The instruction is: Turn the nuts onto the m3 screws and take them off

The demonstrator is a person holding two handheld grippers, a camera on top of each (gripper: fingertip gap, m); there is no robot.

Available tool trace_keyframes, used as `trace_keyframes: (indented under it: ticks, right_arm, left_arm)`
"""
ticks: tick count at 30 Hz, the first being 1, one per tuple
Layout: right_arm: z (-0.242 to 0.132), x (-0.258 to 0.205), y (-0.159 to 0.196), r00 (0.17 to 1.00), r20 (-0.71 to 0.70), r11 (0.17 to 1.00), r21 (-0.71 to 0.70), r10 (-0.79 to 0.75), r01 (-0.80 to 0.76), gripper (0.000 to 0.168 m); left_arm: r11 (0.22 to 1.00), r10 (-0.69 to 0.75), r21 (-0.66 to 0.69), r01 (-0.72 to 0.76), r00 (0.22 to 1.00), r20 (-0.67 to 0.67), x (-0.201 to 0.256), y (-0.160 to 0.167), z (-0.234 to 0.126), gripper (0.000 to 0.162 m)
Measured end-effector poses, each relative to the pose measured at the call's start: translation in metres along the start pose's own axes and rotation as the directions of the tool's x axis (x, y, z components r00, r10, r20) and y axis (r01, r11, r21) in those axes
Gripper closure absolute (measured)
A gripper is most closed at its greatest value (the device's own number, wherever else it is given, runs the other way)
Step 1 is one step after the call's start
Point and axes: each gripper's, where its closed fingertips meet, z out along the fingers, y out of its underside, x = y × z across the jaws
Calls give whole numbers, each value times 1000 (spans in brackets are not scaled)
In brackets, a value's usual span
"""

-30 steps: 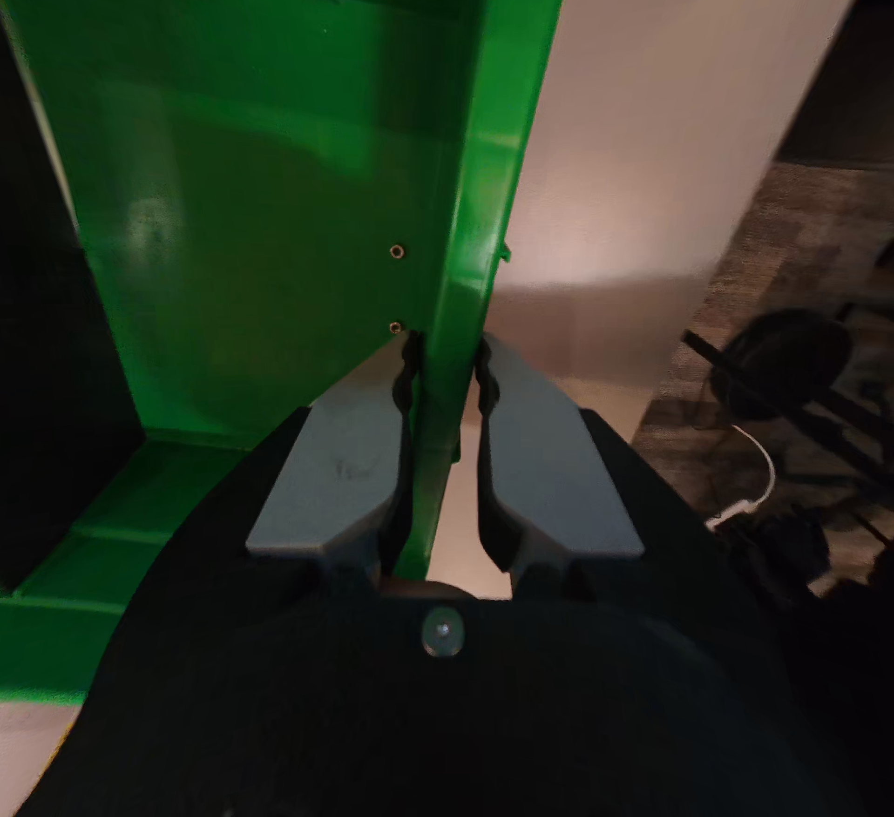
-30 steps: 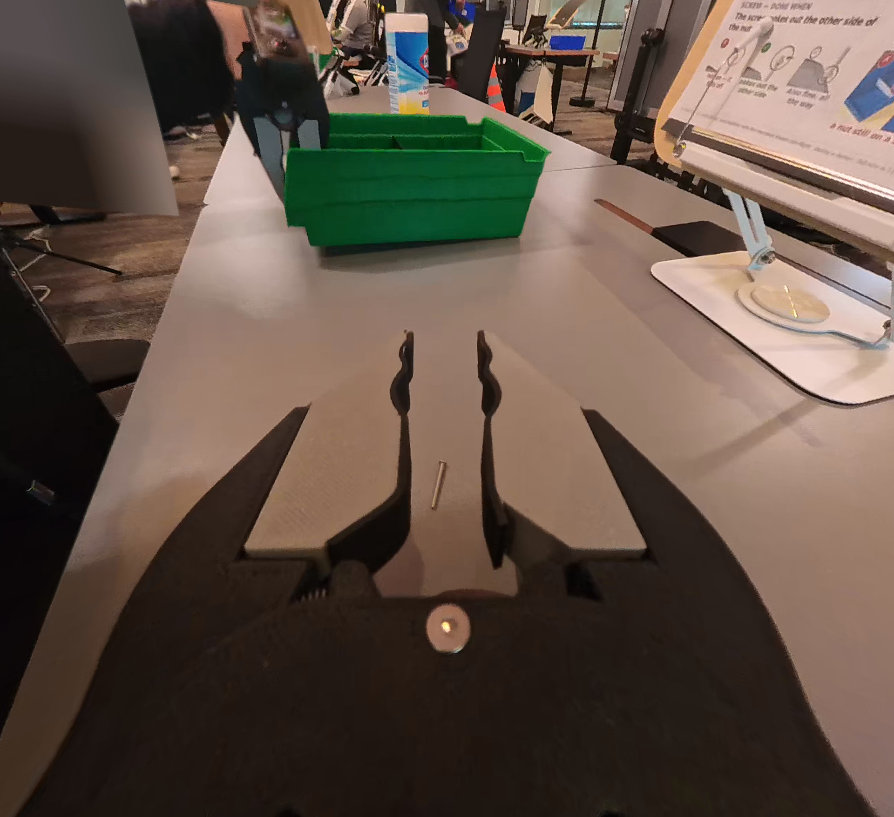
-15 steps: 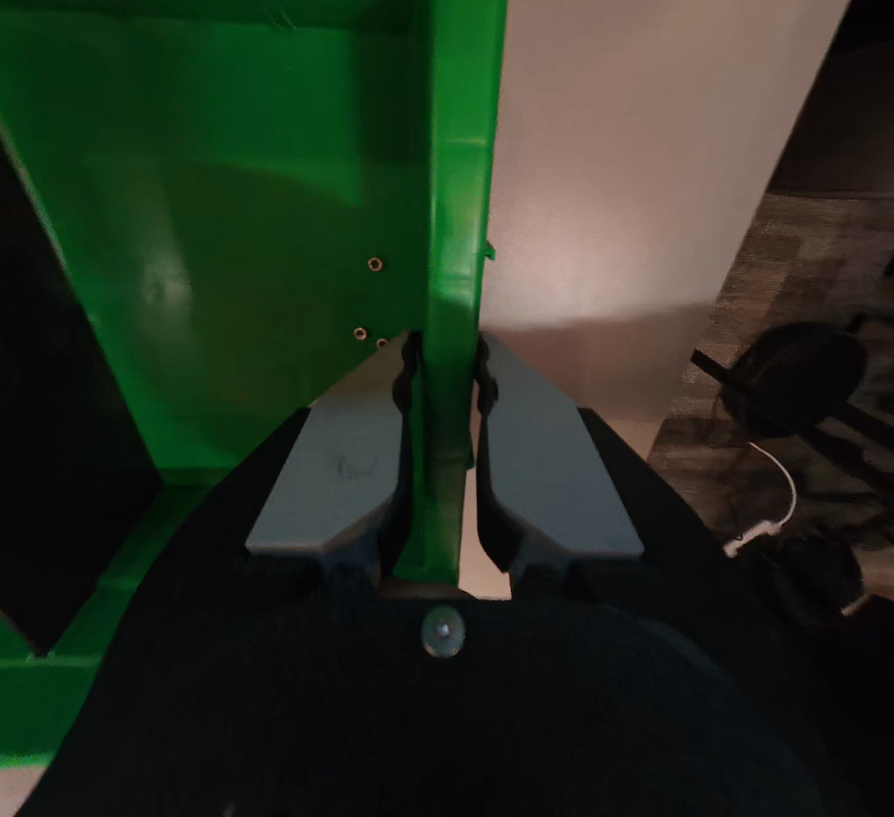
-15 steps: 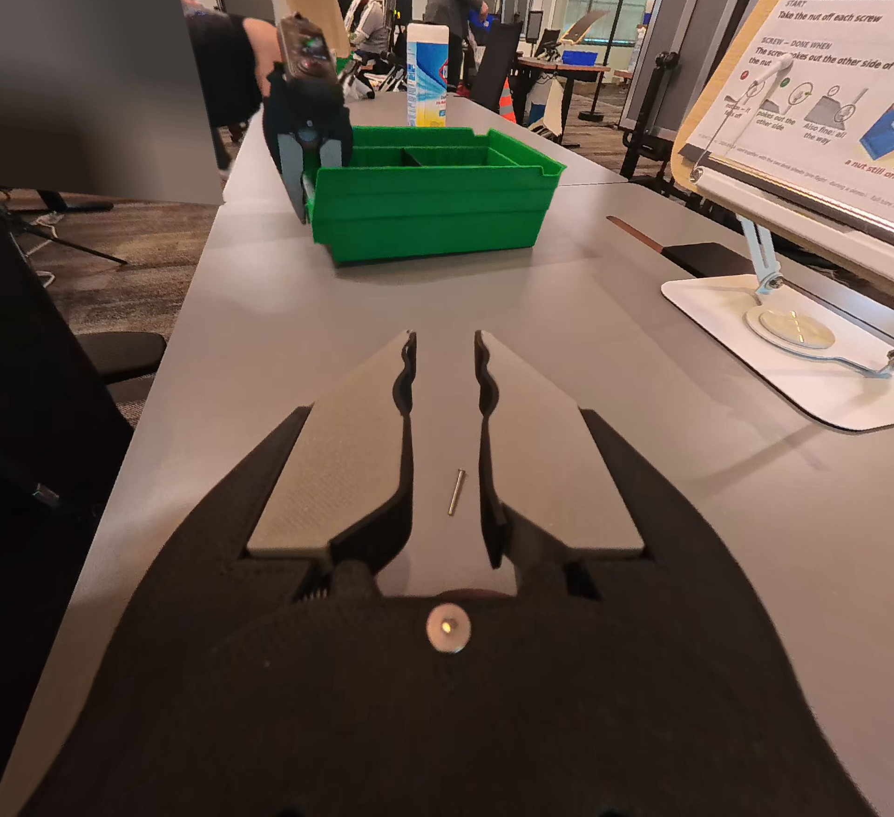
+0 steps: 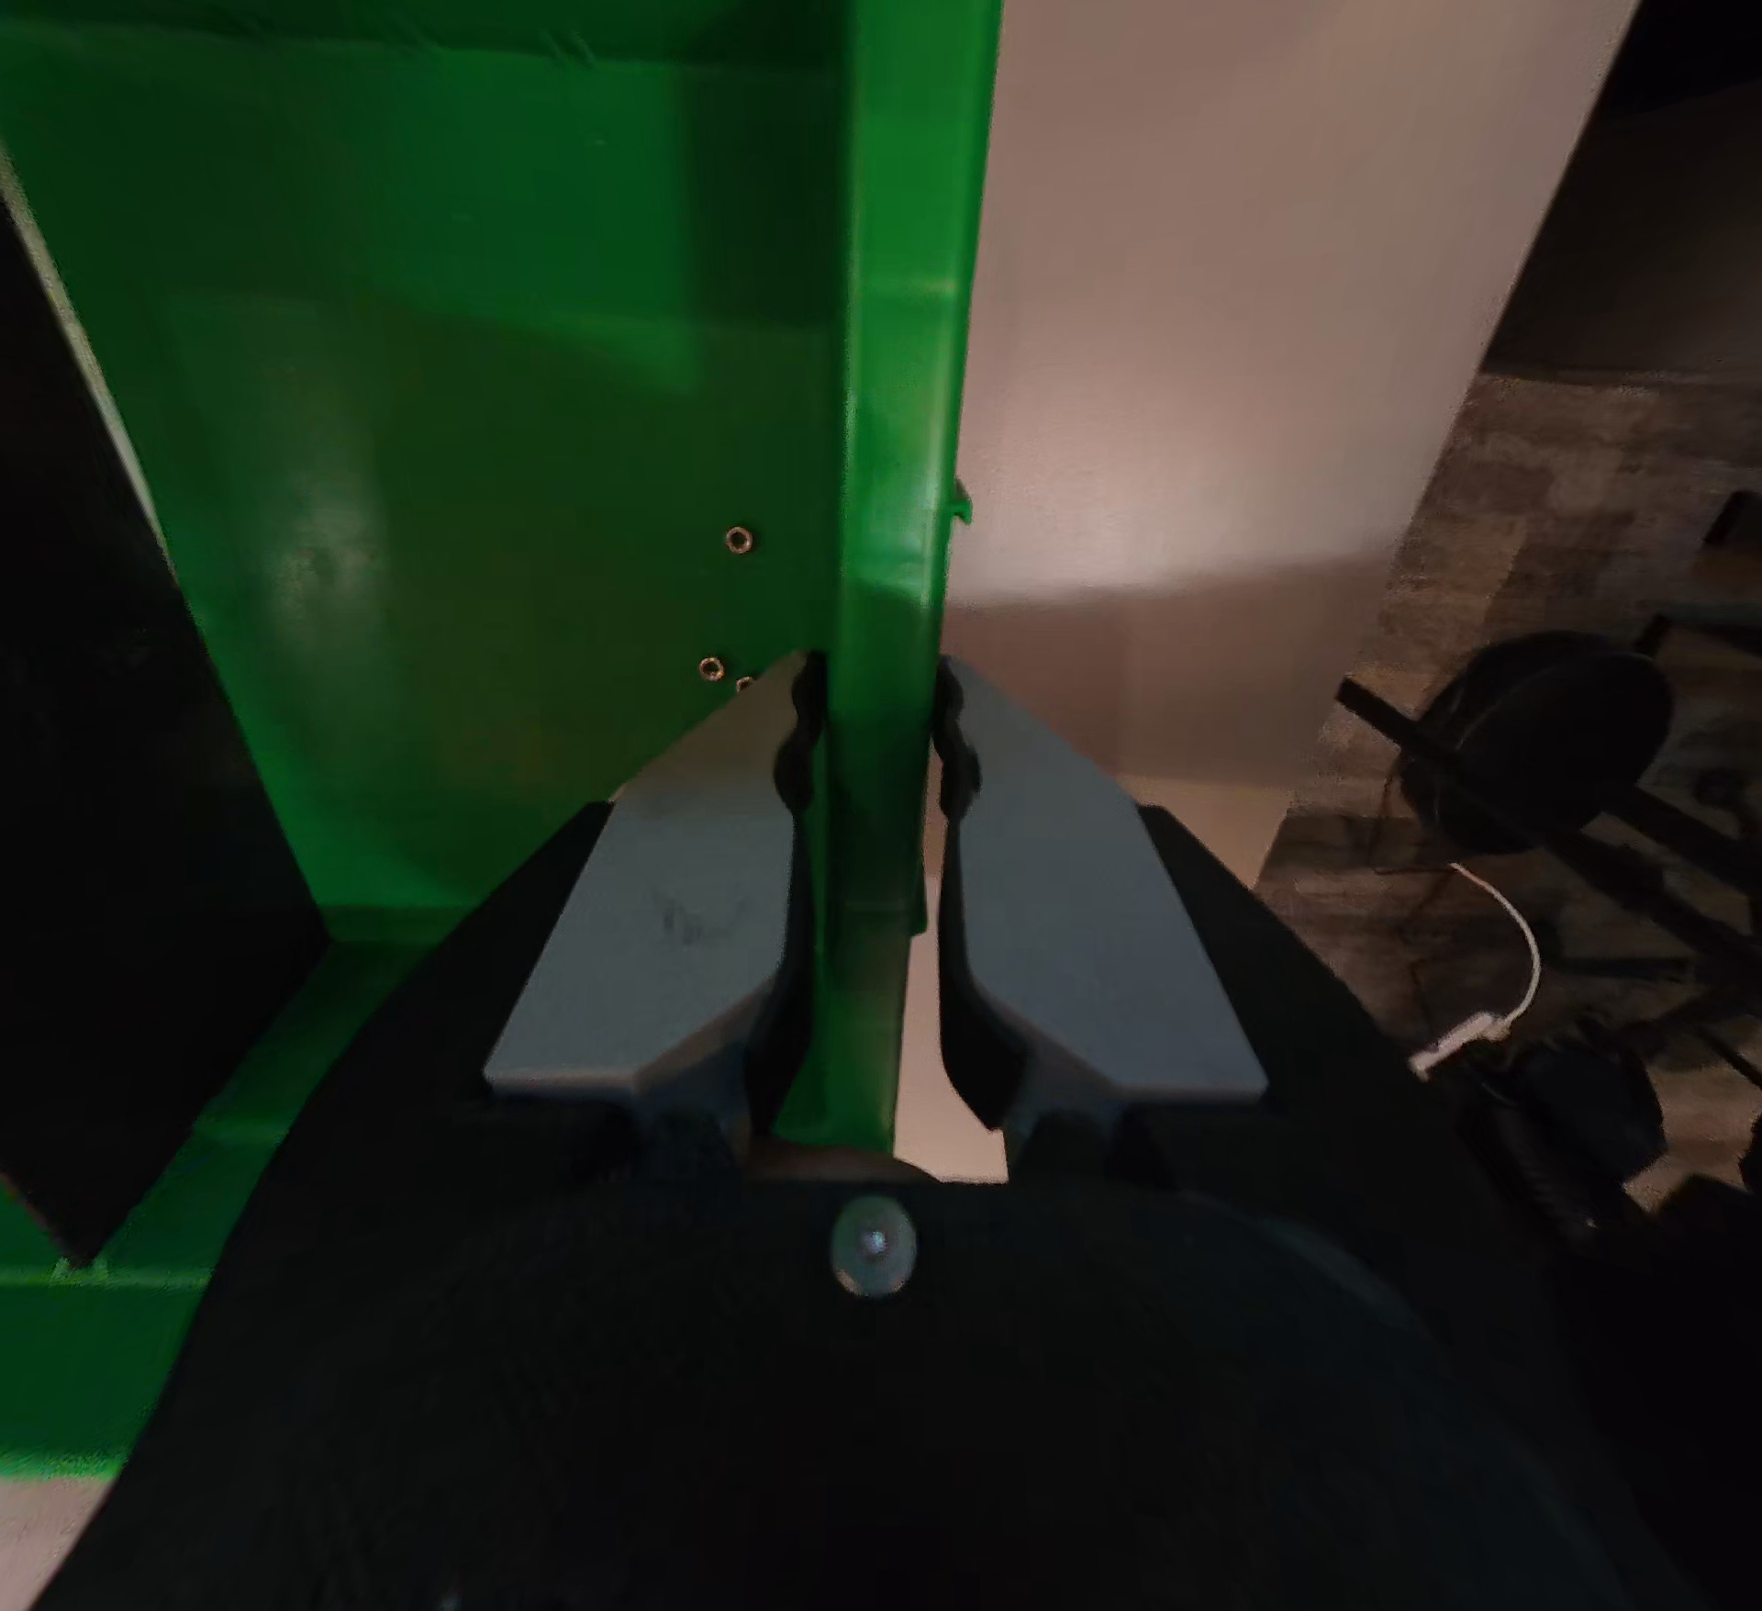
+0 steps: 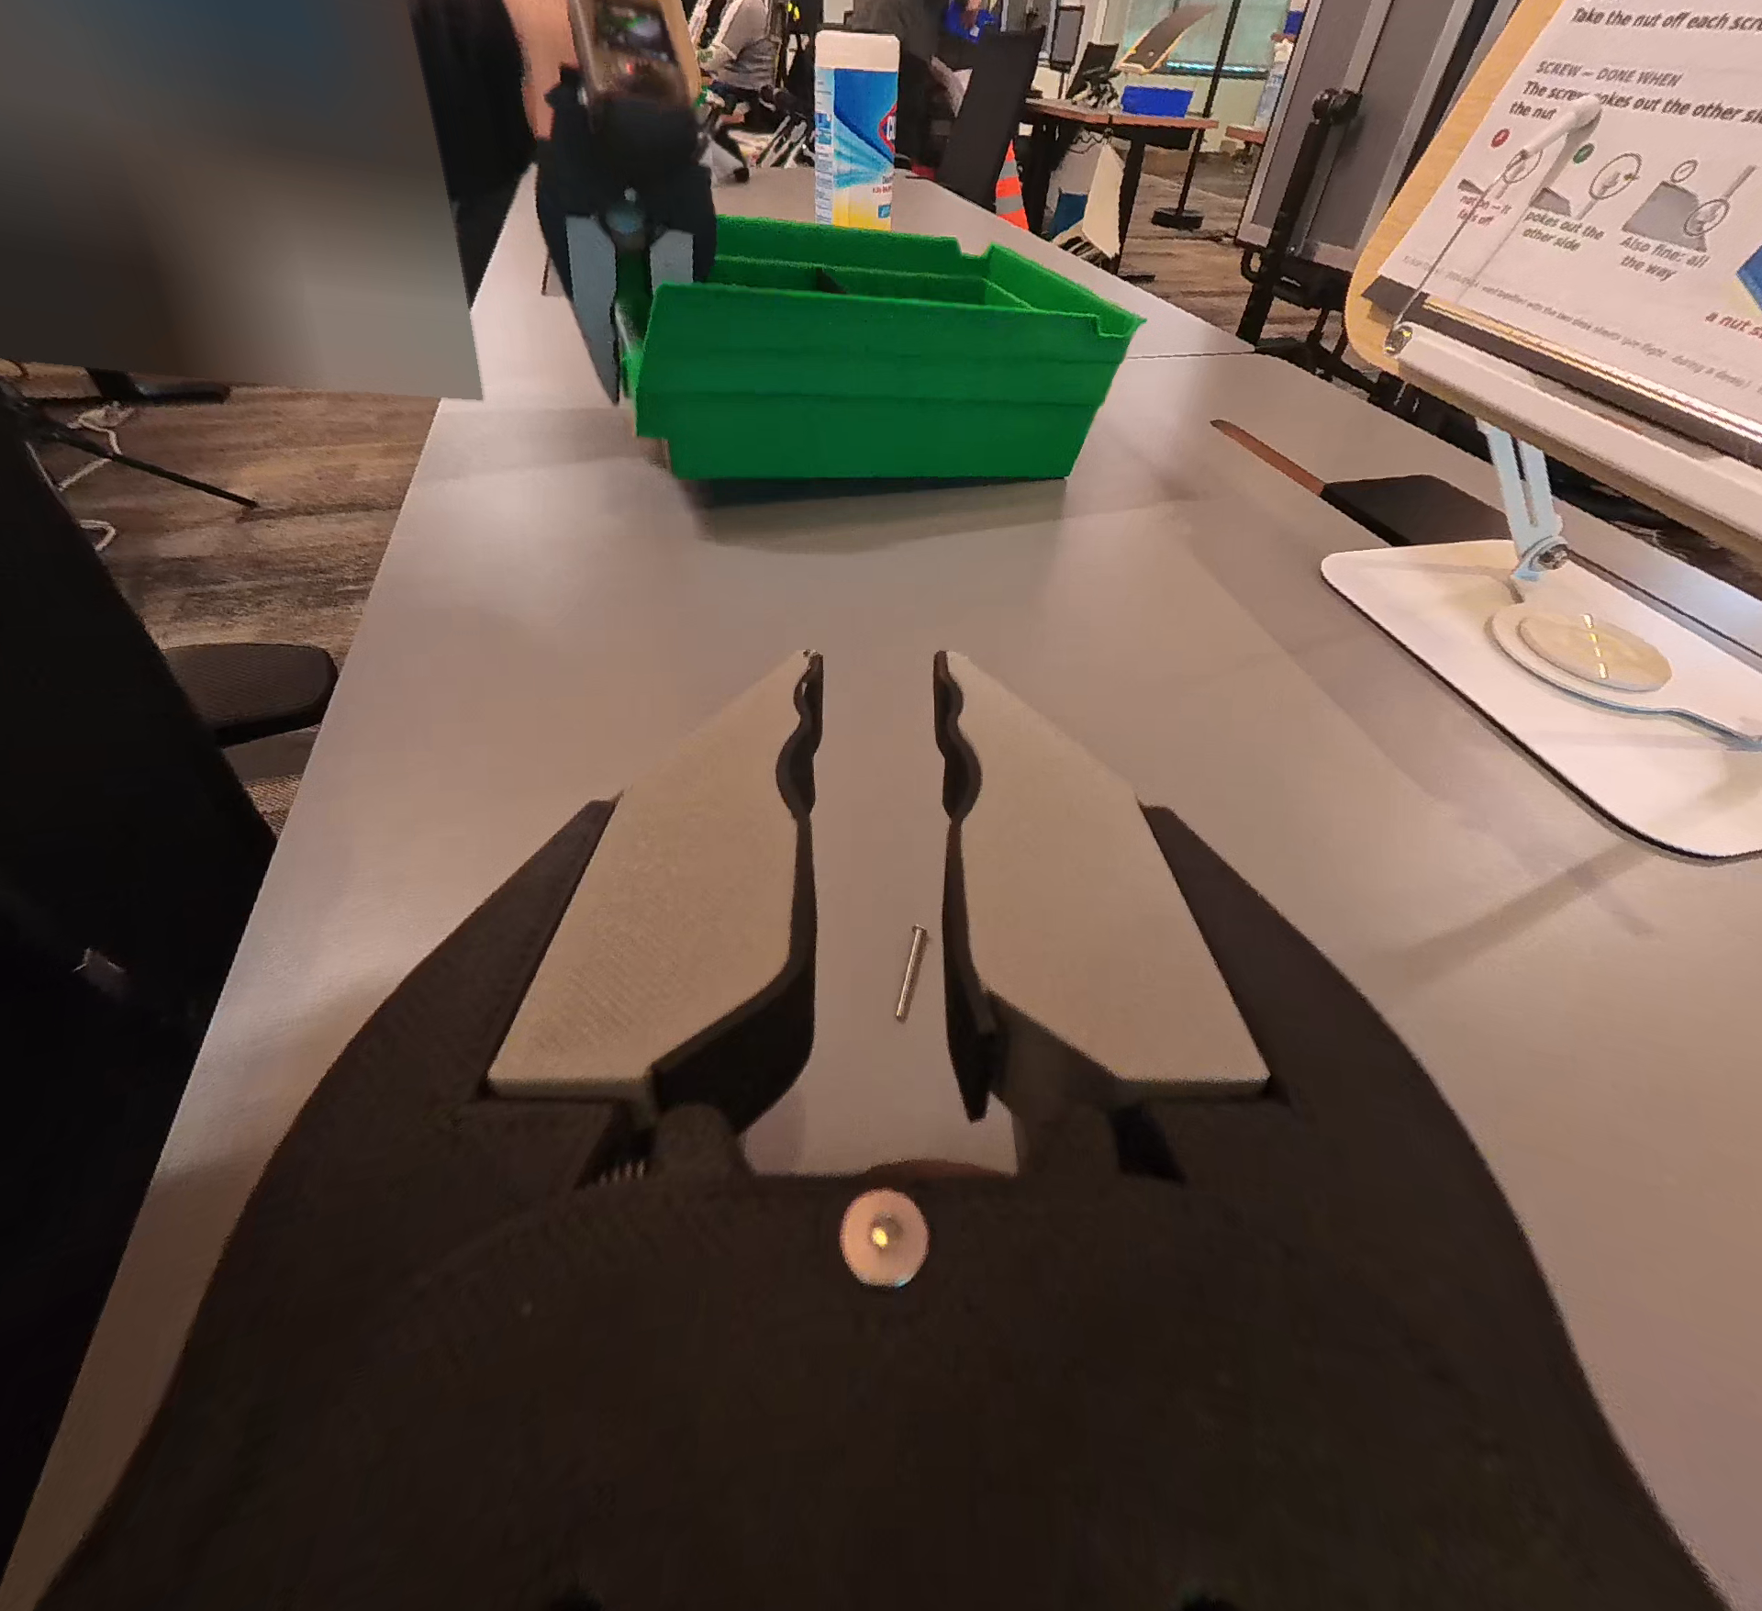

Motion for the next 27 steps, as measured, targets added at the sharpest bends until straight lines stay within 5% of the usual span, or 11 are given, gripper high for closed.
trace_keyframes:
  ticks: [6,11,18,27]
  right_arm:
    - [0,-3,-3,1000,-6,1000,4,-25,25,149]
    - [0,-3,-2,1000,-2,1000,2,-13,13,149]
    - [1,-2,2,1000,0,1000,-10,-9,9,149]
    - [5,0,9,1000,14,999,-33,23,-22,148]
  left_arm:
    - [999,35,-34,-36,999,-16,0,-2,30,138]
    - [1000,5,-26,-6,1000,-20,0,2,15,138]
    - [983,-55,171,66,996,-68,3,-14,-23,137]
    - [986,-82,147,74,995,55,-33,-6,-12,143]
